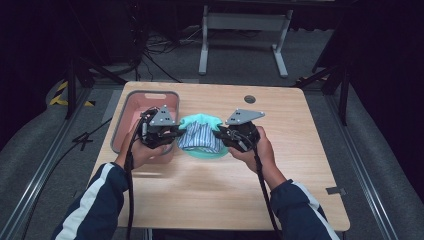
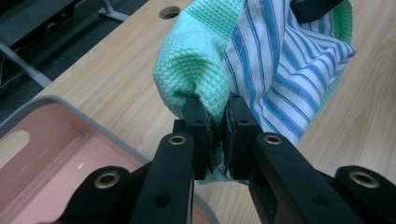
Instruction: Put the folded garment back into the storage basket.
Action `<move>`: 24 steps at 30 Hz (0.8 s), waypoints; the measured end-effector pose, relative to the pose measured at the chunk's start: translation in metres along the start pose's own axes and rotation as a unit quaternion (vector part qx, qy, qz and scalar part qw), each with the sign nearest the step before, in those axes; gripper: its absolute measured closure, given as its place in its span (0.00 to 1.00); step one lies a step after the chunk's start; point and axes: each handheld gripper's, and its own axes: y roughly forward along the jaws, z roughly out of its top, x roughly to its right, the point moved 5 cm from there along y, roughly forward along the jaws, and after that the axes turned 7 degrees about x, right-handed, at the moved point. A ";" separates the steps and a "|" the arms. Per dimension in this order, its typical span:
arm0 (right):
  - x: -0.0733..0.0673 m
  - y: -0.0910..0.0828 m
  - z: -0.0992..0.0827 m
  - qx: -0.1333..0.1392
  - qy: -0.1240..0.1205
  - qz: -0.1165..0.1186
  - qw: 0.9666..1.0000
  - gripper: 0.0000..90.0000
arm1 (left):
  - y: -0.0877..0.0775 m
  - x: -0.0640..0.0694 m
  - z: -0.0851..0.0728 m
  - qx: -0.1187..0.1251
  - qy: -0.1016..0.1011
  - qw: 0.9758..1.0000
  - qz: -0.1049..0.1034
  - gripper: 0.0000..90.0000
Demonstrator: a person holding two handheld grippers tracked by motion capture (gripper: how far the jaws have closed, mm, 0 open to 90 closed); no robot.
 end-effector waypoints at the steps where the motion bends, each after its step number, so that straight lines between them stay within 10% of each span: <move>1: 0.000 0.000 0.000 0.000 0.000 0.000 1.000 0.88 | 0.000 0.000 0.000 0.000 0.000 1.000 0.000 0.91; 24: -0.023 0.057 0.047 0.003 -0.017 0.036 0.999 0.88 | -0.053 -0.049 -0.021 -0.002 -0.036 0.998 0.057 0.91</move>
